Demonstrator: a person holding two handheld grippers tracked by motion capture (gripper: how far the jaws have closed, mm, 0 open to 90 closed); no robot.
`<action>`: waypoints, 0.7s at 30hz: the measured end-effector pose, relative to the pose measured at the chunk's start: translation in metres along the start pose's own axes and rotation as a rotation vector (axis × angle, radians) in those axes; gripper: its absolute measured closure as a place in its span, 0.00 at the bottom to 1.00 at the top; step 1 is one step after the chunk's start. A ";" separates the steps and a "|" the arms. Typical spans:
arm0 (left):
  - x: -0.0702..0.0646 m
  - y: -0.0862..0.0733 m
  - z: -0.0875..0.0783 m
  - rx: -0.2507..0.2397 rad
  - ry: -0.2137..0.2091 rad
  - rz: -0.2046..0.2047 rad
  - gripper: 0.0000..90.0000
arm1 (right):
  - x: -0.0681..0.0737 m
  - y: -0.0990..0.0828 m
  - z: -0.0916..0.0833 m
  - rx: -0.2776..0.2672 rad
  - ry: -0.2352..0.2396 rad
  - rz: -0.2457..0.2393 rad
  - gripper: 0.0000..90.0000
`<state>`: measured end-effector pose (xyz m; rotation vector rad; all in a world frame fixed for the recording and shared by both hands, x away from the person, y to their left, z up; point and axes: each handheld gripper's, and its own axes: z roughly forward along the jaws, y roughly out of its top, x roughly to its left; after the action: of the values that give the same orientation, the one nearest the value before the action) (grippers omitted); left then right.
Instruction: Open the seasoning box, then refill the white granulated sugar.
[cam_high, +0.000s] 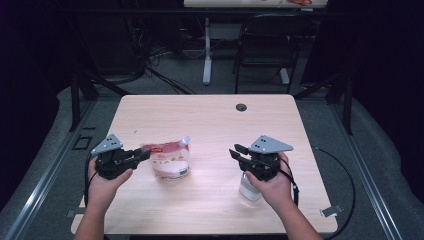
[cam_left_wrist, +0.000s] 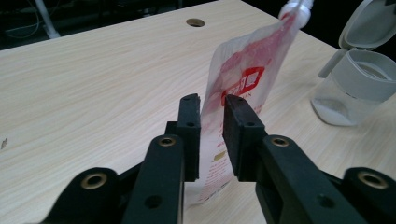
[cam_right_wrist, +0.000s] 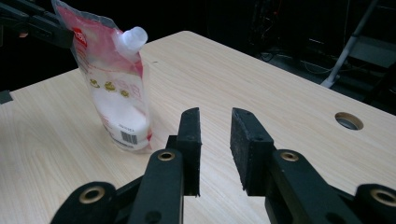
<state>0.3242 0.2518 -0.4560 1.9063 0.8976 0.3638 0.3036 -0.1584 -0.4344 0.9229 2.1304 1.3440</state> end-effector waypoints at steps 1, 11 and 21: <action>0.000 0.000 0.000 0.000 0.001 0.005 0.88 | 0.001 0.001 0.002 0.003 0.000 0.001 0.81; -0.011 0.005 0.001 0.020 0.001 0.074 1.00 | 0.004 0.001 0.009 0.008 0.013 -0.001 0.81; -0.016 0.008 0.003 0.018 -0.009 0.071 1.00 | -0.001 -0.004 0.000 -0.006 -0.003 0.015 0.80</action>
<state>0.3184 0.2369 -0.4490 1.9590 0.8311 0.3899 0.3032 -0.1603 -0.4380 0.9399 2.1194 1.3550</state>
